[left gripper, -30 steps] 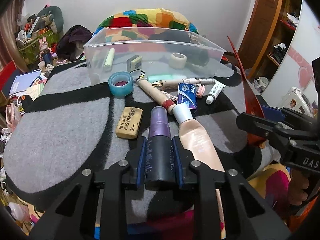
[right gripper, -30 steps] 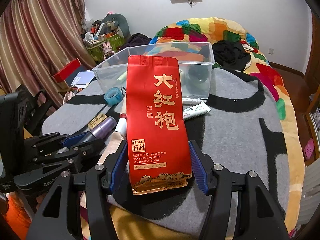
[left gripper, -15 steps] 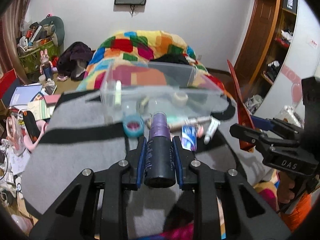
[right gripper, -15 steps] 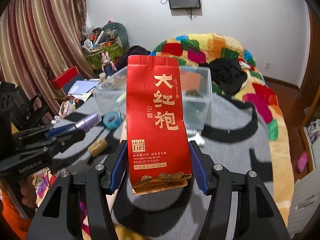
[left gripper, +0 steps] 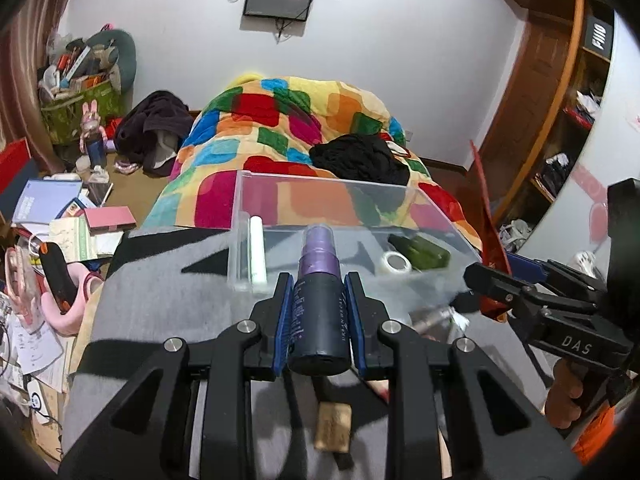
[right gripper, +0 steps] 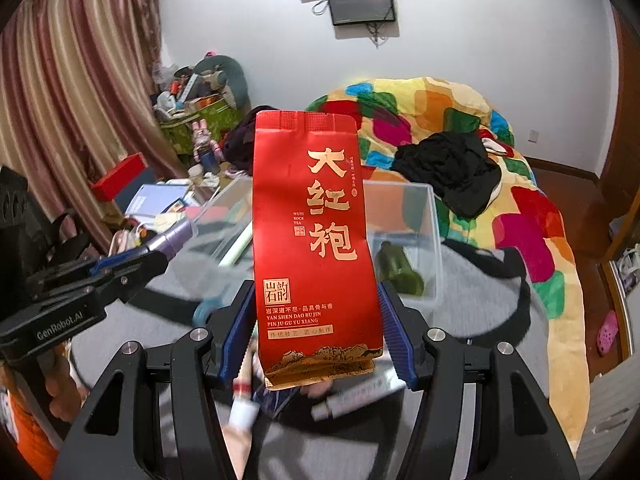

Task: Organize objects
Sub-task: 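Place the purple bottle in the clear box with the left tool while right drops the red bag in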

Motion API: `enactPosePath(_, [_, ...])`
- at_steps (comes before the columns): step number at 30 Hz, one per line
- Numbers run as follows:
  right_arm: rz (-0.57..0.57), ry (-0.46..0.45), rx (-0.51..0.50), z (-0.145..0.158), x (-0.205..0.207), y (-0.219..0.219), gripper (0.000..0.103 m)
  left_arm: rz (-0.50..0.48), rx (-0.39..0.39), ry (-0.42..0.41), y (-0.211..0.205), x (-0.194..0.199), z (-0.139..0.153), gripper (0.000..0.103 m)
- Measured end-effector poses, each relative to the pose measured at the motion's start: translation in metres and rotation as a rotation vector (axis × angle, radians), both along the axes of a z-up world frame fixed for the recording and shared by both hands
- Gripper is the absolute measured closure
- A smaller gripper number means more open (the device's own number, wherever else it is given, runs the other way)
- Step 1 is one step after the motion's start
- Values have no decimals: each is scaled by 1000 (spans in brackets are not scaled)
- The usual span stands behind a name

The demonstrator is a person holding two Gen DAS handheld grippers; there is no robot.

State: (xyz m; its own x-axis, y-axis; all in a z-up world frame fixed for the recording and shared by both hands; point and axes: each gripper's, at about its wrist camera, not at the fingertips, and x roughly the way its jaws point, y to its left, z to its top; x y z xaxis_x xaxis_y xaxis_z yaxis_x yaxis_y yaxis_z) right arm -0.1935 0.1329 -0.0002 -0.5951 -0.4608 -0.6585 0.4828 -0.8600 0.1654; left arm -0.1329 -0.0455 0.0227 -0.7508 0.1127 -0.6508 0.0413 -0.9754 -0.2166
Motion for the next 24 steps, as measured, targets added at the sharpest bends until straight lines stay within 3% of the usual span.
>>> enactPosePath(9, [-55,-40,-2,-3,-46,-19,47,18,-21,-34,-6,-44,-8,78])
enactPosePath(15, [-50,-106,28,-22,-71,-43,47,30,-41,-68,-6,-67,-17,78])
enactPosePath(24, [-9,-205,70,-49,-86,-66,47,6,-57,-113,-4,-75,-33,78])
